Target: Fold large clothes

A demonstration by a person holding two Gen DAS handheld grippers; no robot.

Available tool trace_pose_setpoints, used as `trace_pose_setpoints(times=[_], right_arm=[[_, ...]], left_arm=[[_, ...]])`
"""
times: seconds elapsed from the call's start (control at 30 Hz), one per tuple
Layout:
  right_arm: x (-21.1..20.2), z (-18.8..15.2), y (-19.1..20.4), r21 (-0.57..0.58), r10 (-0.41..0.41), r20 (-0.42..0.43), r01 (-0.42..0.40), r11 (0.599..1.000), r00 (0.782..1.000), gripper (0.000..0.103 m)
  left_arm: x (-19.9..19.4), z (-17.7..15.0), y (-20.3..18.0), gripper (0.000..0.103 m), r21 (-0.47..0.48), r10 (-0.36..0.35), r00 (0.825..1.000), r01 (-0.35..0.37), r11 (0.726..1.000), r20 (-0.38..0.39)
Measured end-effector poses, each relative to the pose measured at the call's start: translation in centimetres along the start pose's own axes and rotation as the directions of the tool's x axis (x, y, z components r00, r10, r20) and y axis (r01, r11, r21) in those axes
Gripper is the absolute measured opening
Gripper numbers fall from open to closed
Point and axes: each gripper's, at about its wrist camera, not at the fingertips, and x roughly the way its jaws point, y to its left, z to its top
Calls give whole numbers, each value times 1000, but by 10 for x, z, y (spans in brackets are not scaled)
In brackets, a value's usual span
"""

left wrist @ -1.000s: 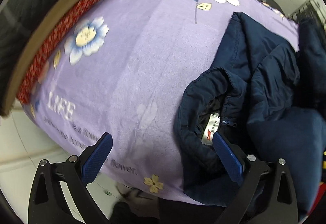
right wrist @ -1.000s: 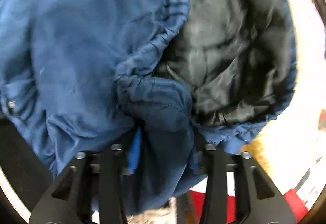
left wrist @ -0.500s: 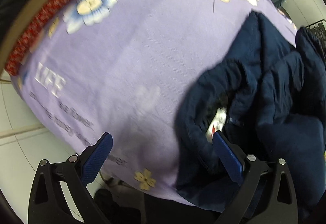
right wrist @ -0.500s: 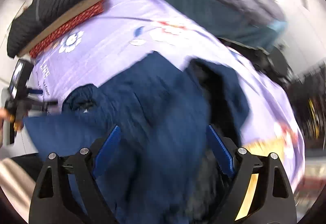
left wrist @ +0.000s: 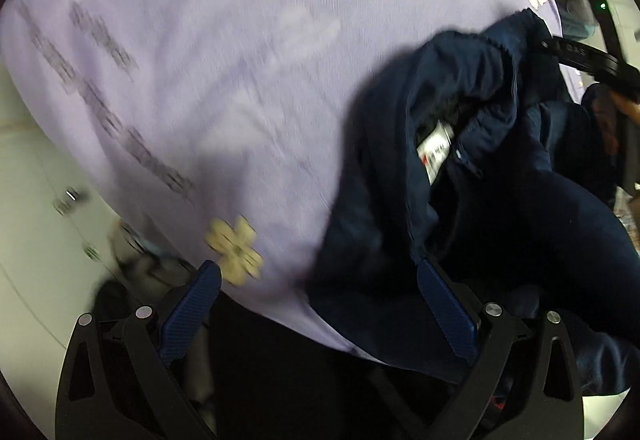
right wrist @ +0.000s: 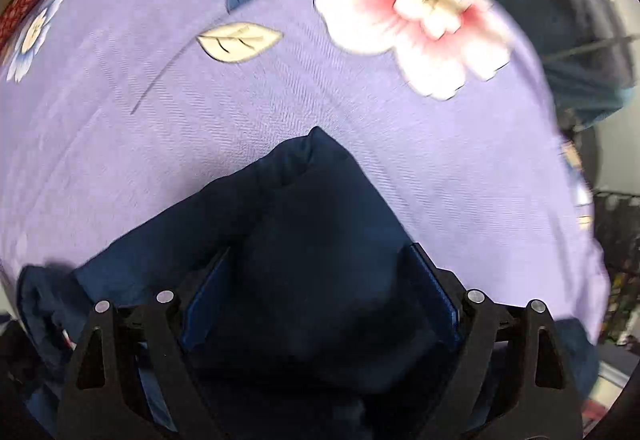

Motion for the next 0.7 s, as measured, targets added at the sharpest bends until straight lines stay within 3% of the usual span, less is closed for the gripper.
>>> trace_pose_setpoints(times=[0.1,0.17,0.23,0.37,0.47,0.57,0.63,0.7], right_arm=[[3,-6,-2,4,43,12,-43,999,999,85],[-4,-17,0,-29,23,25,-22,999,999,48],[-14,-29,-1,-51,17,51,-14,999,999,25],[-72,-70,-33,63,140,203,-156,986,969,12],[-121,-98,-64,142,186,330,-243,960,925,11],[-180,-119,-90,197,196,464,-316,928,864,10],[-216,-138,-100,213,157,542,-316,925,826,10],[-250,-163,-122,255,106,632,-334,907,768,10]], left_arm=[[14,0,-2,93,-9,-68,996,67,998,-53],[20,-1,-12,90,31,-68,995,71,997,-78],[23,-1,-27,85,108,-53,993,64,992,-103],[19,-7,-61,64,242,-27,996,47,969,-86],[7,-10,-81,42,282,-32,999,42,958,-40],[-12,-7,-101,38,333,-6,999,-9,943,43],[-29,-3,-119,37,376,-8,995,-32,926,104],[-51,4,-136,37,408,-12,984,-62,911,175]])
